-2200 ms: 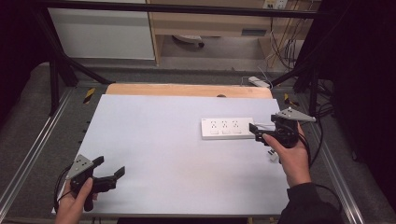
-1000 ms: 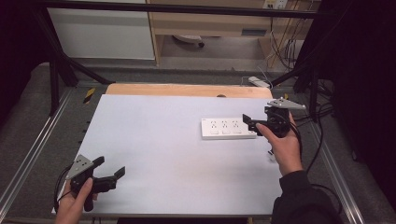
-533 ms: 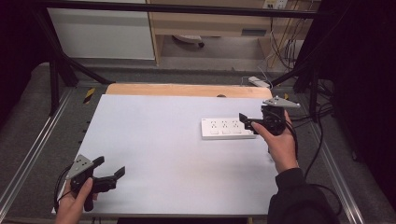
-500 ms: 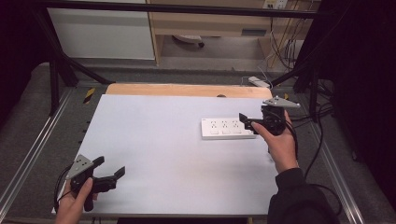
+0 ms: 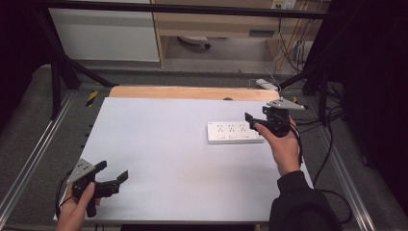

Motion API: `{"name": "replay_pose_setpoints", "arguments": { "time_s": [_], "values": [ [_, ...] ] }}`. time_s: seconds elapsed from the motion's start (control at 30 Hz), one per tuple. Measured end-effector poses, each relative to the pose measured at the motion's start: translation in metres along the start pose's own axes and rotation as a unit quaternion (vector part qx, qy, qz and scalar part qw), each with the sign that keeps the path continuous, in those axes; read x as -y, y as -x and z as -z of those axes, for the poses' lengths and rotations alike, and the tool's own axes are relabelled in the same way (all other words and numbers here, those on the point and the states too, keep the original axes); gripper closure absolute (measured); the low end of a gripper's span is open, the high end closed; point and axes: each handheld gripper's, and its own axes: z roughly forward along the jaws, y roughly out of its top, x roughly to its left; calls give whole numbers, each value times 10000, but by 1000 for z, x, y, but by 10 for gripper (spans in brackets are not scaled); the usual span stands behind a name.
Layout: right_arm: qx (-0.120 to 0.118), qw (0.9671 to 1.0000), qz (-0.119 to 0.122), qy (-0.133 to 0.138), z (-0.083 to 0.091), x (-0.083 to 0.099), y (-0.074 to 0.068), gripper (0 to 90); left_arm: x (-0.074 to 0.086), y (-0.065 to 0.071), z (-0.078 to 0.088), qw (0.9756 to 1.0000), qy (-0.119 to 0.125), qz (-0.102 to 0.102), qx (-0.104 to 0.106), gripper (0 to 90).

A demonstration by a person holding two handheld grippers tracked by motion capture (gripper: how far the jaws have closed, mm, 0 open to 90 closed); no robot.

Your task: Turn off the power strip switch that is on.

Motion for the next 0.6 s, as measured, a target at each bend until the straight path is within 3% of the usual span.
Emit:
{"name": "replay_pose_setpoints", "arguments": {
  "time_s": [0.03,0.17,0.27,0.33,0.6],
  "values": [
    [0,10000,0,0,0,0,0,305,0,0,1,10000,7,9,-4,57],
    [56,9998,145,137,0,-2,-6,483,0,0,2,10000,44,14,-3,57],
    [42,9996,242,148,-3,-2,-10,533,0,0,1,10000,17,-2,7,57],
    [-28,9992,365,182,-7,-2,-15,627,0,0,1,10000,16,-4,10,57],
    [-91,9991,312,279,-20,-4,-22,782,0,1,1,10000,7,13,11,58]
  ]
}}
